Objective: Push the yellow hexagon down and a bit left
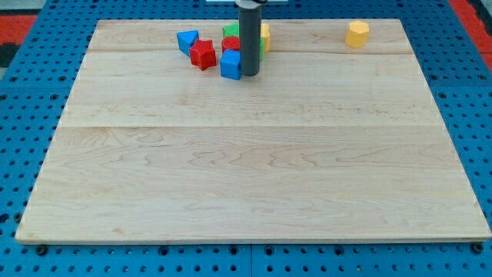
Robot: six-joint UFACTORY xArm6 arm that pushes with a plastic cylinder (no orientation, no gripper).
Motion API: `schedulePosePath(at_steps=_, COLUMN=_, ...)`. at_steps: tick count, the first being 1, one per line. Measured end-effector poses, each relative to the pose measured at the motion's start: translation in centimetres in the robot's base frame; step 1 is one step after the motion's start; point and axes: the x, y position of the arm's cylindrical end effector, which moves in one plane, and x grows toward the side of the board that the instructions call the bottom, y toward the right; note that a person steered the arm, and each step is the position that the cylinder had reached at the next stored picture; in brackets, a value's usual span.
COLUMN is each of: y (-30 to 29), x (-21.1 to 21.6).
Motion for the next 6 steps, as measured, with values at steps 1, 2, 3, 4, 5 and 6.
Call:
schedulePosePath(at_steps=1, y=2.3, x=-0.3)
schedulePosePath(at_steps=2, y=13.9, x=0.1)
schedulePosePath(at_steps=3, y=26.4, x=-0.9)
schedulePosePath(at_steps=4, y=33.4, x=-4.7)
schedulePosePath(at_steps=5, y=34.0, x=-7.4)
schedulePosePath(at_steps=6, y=30.3, x=-9.2)
